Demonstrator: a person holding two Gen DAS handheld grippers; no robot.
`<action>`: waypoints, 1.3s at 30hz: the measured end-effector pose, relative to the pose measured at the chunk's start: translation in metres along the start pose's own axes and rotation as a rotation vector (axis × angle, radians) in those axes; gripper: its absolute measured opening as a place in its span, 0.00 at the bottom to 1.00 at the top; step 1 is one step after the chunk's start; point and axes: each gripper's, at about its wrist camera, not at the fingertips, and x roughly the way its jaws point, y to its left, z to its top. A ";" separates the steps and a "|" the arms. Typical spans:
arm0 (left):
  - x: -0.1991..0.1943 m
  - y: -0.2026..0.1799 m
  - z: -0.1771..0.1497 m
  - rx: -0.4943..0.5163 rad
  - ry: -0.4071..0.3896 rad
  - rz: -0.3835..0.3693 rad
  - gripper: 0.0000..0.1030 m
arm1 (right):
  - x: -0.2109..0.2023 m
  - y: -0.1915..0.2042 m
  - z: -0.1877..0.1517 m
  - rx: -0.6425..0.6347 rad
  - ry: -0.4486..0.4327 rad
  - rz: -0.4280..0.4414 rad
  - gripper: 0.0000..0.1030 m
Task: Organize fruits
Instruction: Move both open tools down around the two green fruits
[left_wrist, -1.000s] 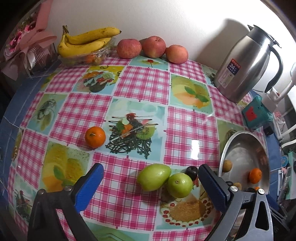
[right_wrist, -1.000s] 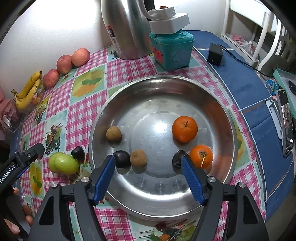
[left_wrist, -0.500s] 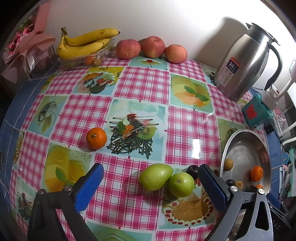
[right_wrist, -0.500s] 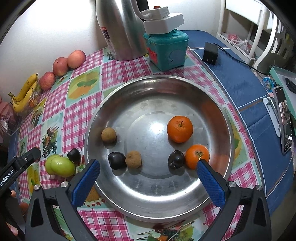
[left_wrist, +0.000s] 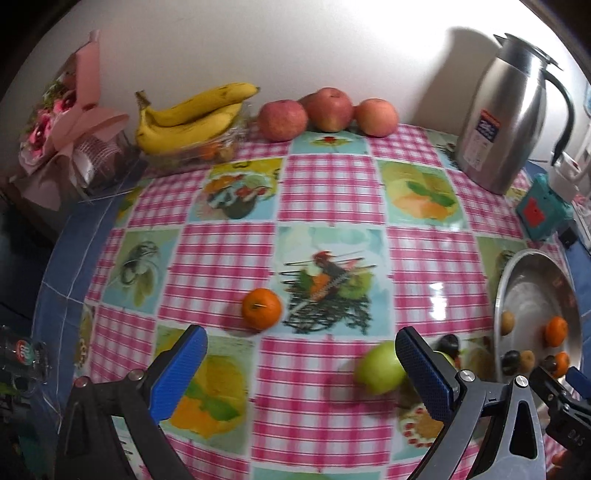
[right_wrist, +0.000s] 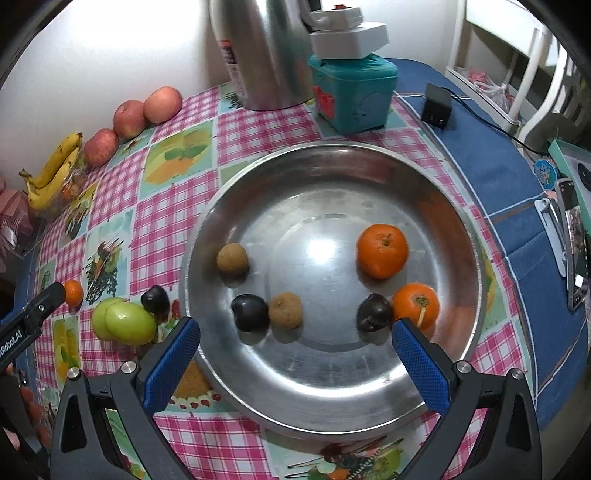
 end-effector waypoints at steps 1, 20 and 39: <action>0.001 0.006 0.001 -0.006 0.001 0.007 1.00 | 0.001 0.003 -0.001 -0.006 0.003 0.003 1.00; 0.015 0.082 0.006 -0.154 0.030 0.029 1.00 | 0.008 0.074 -0.010 -0.150 0.005 0.100 1.00; 0.025 0.060 0.010 -0.184 0.034 -0.097 1.00 | 0.020 0.112 -0.007 -0.149 0.008 0.271 1.00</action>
